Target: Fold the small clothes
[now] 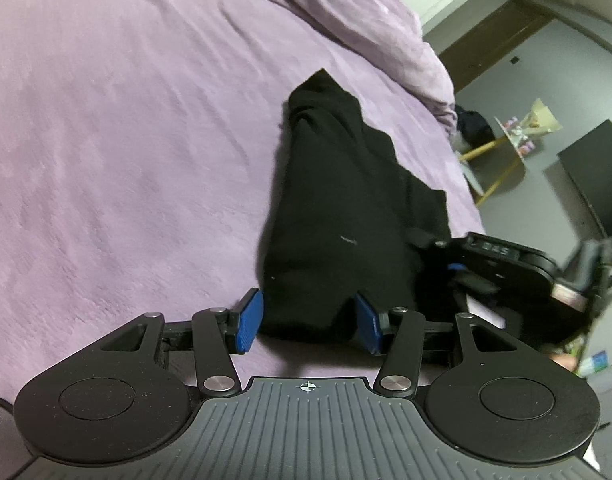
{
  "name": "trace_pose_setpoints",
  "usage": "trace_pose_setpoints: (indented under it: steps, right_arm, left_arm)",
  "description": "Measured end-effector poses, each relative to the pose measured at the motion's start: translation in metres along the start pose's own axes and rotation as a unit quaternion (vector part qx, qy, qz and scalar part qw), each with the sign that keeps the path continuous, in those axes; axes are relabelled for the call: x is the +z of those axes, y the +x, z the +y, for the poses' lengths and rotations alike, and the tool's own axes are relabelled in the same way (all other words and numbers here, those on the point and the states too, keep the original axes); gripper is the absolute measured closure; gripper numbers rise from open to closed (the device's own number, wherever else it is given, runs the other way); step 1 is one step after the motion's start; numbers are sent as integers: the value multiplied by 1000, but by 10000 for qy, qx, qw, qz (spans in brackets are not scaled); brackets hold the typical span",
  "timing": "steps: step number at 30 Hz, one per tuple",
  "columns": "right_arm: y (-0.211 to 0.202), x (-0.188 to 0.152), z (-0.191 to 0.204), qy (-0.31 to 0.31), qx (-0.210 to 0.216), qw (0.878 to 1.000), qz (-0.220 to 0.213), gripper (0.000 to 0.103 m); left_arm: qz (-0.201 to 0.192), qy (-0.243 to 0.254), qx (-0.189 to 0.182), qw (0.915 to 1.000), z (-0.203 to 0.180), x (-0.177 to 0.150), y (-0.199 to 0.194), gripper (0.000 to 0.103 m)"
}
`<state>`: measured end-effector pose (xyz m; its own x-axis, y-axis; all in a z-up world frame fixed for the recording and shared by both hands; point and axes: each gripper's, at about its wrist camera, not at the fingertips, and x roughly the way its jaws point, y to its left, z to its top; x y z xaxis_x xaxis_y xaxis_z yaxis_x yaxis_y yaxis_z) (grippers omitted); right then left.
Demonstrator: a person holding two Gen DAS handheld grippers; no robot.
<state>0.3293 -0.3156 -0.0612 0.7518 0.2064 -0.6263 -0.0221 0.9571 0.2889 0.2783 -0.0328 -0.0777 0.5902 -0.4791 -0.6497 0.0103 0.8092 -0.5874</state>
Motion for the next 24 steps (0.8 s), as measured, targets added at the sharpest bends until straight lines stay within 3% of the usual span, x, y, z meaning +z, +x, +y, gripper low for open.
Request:
trace_pose_setpoints:
  steps: [1,3,7,8,12,14,19,21,23,24]
  right_arm:
    - [-8,0,6,-352,-443,9982,-213,95]
    - [-14,-1,5,-644,-938,9929,-349,95]
    - [4,-10,-18,-498,-1194,9914,188,93]
    - [2,-11,-21,-472,-1201,9915,142,85]
    - [-32,-17,-47,330,-639,9974,47,75]
    - [-54,-35,-63,705,-305,9970,-15,63]
    - [-78,-71,-71,921,31,9957,95,61]
    - [-80,-74,-68,844,-20,9964,10,64]
    - [-82,-72,-66,847,-121,9963,-41,82]
    - [-84,-70,-66,868,-132,9961,-62,84]
  left_arm:
    - [-16,67,72,10000,-3,0,0,47]
    - [-39,225,174,9996,-9,0,1,47]
    - [124,411,228,9988,-20,-4,9,47]
    - [187,448,244,9985,-22,-5,12,47]
    - [297,587,262,9975,-25,-10,15,47]
    - [316,558,281,9975,-24,-10,13,47]
    - [344,568,232,9975,-30,-11,13,47]
    - [384,646,273,9968,-35,-14,16,47]
    - [423,766,325,9956,-41,-17,18,47]
    - [439,831,410,9947,-44,-18,19,47]
